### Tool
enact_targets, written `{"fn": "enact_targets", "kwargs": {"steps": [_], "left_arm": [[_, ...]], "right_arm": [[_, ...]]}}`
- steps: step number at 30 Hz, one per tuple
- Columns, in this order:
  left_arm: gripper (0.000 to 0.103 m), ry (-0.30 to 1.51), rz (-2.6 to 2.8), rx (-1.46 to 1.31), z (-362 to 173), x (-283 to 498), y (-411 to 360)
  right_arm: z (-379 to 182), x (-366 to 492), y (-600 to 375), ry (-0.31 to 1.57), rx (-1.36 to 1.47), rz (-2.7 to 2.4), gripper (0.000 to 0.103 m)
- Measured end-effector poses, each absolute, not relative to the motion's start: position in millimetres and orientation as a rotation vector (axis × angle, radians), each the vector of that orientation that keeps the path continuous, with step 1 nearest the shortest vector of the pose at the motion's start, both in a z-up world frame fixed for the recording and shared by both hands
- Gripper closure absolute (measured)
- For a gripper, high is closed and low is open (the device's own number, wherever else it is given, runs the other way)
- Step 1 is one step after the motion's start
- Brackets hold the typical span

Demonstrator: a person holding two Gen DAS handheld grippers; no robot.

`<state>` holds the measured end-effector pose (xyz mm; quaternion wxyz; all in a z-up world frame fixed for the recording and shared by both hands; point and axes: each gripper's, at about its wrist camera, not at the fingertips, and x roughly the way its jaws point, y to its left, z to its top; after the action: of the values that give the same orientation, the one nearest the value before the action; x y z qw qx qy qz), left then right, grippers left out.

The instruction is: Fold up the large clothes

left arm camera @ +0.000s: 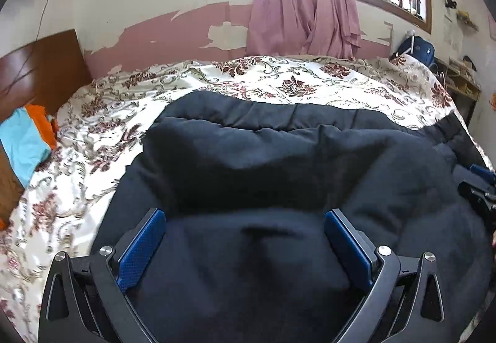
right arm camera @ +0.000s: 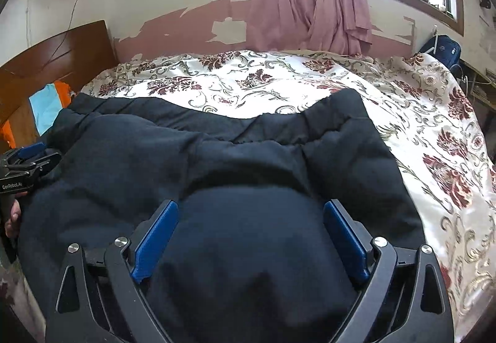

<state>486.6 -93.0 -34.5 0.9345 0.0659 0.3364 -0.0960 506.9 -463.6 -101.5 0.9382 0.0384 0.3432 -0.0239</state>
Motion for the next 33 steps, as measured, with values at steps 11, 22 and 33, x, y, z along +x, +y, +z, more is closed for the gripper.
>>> {"fn": "enact_targets", "kwargs": {"steps": [11, 22, 33], "left_arm": [[0.0, 0.711, -0.148, 0.05, -17.0, 475.0, -35.4], [0.0, 0.788, -0.079, -0.033, -31.2, 490.3, 14.6], [0.0, 0.9, -0.201, -0.169, -58.8, 510.9, 36.3]], "right_arm": [[-88.7, 474.8, -477.5, 0.702, 0.035, -0.048, 0.01], [-88.5, 467.3, -500.7, 0.696, 0.049, -0.098, 0.01], [-113.6, 464.5, -554.8, 0.709, 0.251, -0.125, 0.008]]}}
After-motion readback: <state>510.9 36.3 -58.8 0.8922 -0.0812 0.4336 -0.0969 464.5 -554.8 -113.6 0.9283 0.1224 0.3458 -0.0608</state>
